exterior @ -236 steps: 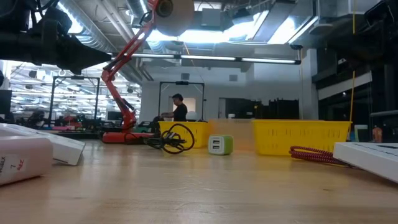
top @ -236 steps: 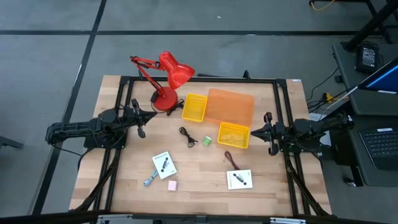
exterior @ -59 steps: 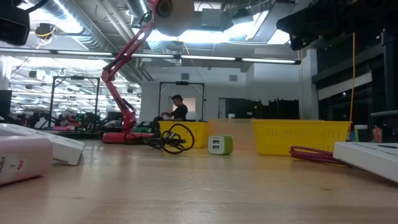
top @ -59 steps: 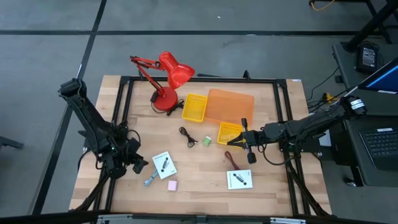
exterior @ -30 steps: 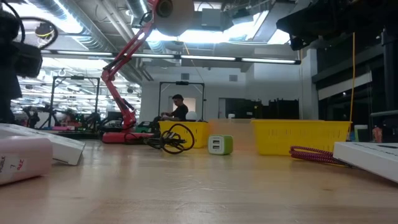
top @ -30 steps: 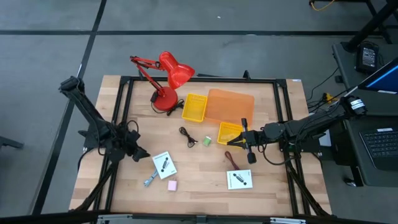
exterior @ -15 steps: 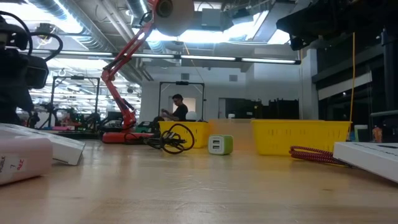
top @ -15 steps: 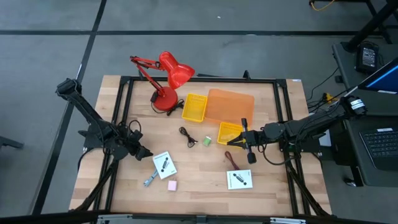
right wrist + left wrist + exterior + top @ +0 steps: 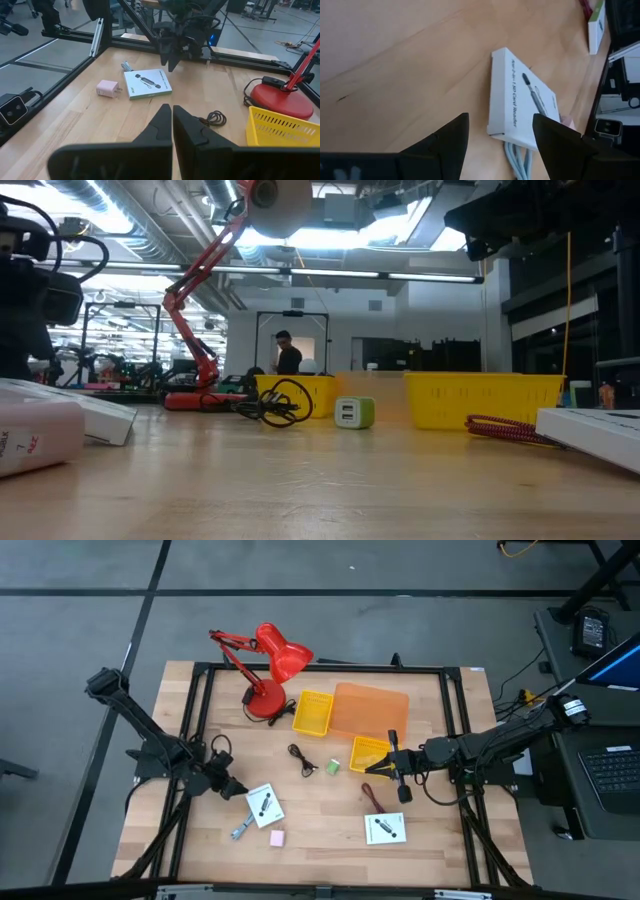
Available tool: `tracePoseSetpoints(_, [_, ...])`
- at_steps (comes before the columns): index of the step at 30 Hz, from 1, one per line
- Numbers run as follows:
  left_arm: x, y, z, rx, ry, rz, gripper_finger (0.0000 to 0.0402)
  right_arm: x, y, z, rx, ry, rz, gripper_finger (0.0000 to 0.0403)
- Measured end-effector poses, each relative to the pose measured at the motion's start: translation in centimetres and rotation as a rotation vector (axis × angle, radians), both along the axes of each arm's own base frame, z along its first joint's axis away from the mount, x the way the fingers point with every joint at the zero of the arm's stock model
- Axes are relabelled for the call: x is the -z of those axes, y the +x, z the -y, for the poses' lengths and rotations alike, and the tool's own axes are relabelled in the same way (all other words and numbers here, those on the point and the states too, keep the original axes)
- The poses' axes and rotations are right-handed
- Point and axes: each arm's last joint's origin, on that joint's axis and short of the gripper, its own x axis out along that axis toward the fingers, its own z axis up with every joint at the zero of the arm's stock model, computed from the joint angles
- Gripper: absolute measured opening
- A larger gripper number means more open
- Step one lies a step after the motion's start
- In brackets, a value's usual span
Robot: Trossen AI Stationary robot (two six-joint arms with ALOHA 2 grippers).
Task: Pick and place items into bin
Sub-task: Put the left white box into the orange bin
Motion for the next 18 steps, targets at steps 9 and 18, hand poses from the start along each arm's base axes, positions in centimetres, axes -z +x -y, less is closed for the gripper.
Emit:
tracePoseSetpoints(9, [0.44, 0.48, 0.00, 0.012, -0.004, -0.041, 0.0214, -0.15, 0.03, -0.01, 0.000, 0.005, 0.015, 0.0000])
tracePoseSetpoints(18, [0.73, 0.92, 0.27, 0.026, 0.007, -0.043, 0.0214, -0.15, 0.03, -0.01, 0.000, 0.005, 0.015, 0.0000])
